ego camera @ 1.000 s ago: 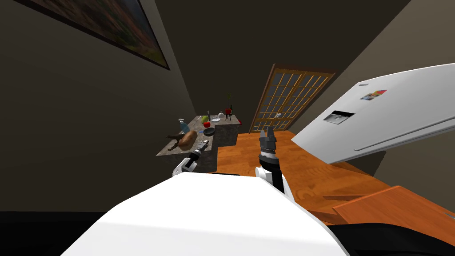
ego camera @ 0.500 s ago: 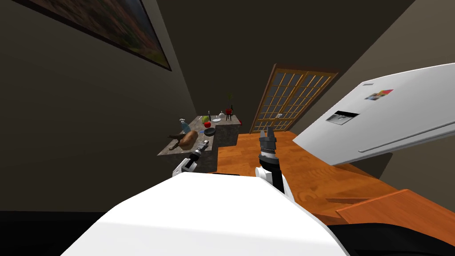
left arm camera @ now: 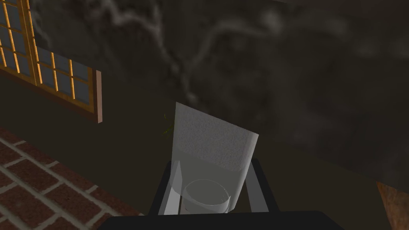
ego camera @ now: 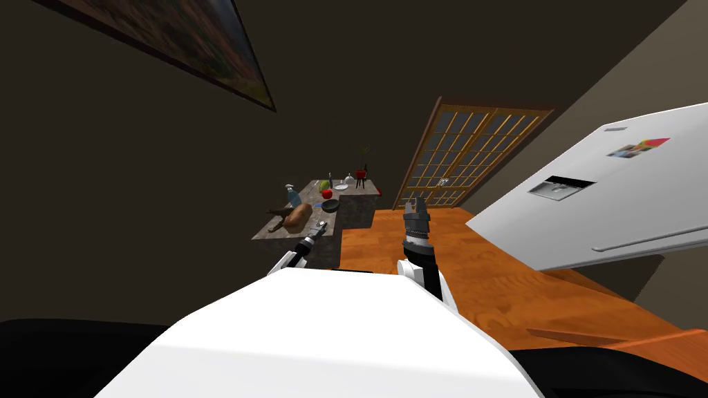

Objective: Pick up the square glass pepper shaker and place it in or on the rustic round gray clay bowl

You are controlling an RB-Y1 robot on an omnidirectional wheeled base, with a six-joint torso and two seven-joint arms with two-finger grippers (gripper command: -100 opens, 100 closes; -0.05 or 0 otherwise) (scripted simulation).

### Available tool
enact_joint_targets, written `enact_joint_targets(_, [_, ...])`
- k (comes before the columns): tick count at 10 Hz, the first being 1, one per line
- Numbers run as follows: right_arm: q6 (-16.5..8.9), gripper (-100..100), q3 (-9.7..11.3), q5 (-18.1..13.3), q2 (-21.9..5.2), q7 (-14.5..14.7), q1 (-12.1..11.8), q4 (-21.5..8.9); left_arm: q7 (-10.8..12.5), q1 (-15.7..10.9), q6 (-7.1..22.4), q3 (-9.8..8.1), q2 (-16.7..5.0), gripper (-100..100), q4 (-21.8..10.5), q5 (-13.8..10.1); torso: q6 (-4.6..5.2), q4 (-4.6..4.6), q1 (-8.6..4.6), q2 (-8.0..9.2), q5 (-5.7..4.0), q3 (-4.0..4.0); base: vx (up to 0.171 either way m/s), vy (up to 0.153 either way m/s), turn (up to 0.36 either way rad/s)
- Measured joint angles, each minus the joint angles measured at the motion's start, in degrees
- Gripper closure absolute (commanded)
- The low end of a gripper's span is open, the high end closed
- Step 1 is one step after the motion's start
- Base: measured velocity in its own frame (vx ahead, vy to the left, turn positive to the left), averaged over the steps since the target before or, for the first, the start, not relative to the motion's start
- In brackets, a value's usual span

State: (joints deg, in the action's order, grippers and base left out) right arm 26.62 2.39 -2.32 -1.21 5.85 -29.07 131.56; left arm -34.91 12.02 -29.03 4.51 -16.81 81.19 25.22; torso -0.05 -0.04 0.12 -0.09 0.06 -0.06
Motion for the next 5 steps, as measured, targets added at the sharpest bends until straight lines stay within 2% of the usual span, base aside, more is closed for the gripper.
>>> enact_joint_targets(1, [0.0,0,0.0,0.0,0.0,0.0,0.0,0.0,0.0,0.1,-0.1,0.07,0.0,0,0.1,0.0,0.04,0.01,-0.03,0.04,-0.01,0.02,0.0,0.0,0.0])
enact_joint_targets(2, [0.0,0,0.0,0.0,0.0,0.0,0.0,0.0,0.0,0.1,-0.1,0.05,0.0,100,0.1,0.0,0.04,0.02,-0.06,0.08,-0.01,0.05,-0.097,-0.016,-0.015])
enact_joint_targets(5, [0.0,0,0.0,0.0,0.0,0.0,0.0,0.0,-0.9,-0.1,1.1,0.59,-1.2,100,1.5,-0.3,-0.11,-0.54,-0.17,1.43,0.33,0.4,-0.235,-0.011,-0.036])
